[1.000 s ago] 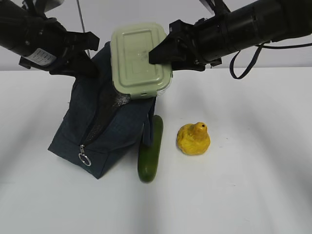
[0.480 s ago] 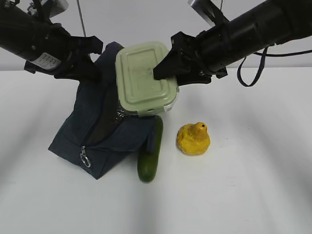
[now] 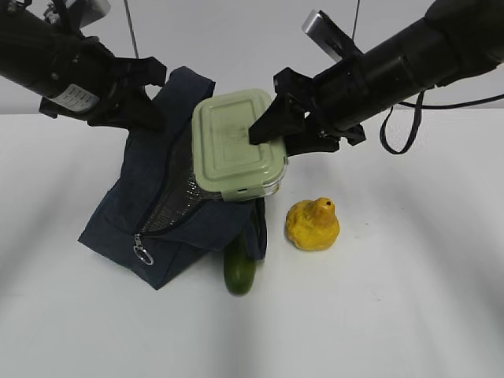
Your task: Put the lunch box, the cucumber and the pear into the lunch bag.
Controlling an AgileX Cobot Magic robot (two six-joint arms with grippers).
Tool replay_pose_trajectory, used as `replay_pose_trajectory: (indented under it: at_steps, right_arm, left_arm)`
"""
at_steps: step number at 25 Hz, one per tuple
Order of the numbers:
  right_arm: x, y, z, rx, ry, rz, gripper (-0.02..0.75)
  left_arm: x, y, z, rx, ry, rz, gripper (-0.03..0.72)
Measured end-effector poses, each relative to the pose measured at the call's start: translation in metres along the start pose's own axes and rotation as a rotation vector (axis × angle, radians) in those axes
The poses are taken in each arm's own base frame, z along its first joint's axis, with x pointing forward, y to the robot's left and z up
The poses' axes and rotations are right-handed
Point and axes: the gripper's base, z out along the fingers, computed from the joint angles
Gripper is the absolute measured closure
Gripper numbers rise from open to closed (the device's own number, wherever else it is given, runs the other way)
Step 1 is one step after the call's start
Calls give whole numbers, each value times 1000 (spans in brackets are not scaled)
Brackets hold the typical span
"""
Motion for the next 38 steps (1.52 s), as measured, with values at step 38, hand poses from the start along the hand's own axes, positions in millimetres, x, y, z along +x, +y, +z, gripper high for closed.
replay_pose_trajectory:
  at_steps: [38]
  right_arm:
    - [0, 18, 65, 36, -9, -25, 345]
  left_arm:
    - [1, -3, 0, 33, 16, 4, 676]
